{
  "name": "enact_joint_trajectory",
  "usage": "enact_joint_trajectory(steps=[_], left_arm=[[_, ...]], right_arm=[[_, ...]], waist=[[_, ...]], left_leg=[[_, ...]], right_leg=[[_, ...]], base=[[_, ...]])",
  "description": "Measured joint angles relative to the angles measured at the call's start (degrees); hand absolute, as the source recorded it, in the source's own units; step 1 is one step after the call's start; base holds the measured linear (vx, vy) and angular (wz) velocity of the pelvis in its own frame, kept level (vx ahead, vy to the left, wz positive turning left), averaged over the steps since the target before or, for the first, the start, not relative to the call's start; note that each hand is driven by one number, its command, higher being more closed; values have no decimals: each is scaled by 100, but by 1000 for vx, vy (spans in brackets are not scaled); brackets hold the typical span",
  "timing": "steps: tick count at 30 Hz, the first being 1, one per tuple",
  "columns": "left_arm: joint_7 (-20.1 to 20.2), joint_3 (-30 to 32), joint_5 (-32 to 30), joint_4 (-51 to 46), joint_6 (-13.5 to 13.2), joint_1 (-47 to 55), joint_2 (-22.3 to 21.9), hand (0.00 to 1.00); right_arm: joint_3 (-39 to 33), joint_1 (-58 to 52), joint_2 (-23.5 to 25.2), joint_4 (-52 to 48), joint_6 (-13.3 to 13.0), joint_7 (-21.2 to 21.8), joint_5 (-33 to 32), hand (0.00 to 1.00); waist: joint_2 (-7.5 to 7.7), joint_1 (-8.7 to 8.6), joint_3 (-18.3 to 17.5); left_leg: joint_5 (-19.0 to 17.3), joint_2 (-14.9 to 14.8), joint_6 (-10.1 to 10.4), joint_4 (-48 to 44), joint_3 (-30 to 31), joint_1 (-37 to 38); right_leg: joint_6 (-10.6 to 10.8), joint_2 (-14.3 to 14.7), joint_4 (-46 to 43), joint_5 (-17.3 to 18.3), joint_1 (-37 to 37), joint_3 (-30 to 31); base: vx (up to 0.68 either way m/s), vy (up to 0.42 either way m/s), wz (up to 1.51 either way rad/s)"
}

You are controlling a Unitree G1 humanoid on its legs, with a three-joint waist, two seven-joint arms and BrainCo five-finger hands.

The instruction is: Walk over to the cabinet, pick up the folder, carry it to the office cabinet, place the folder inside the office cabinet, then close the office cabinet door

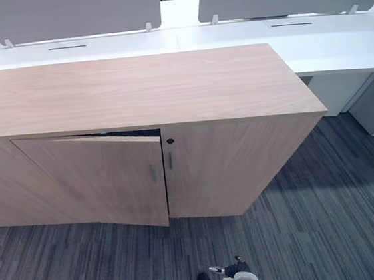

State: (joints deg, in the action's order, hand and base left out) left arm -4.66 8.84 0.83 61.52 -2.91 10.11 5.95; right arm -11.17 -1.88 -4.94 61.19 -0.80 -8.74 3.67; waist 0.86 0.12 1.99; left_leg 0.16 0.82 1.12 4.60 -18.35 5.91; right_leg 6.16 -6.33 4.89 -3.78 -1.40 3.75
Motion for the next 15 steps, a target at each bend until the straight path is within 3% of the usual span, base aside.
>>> enact_joint_trajectory(steps=[15], left_arm=[[2, -201, -123, 40, 5, -44, 25, 0]], right_arm=[[29, 30, 3, 57, 5, 1, -3, 0]], waist=[[19, 11, -7]], left_leg=[[6, 29, -10, 35, 136, -2]], right_leg=[[-28, -50, -10, 43, -73, -163]], base=[[-22, -17, 4]])
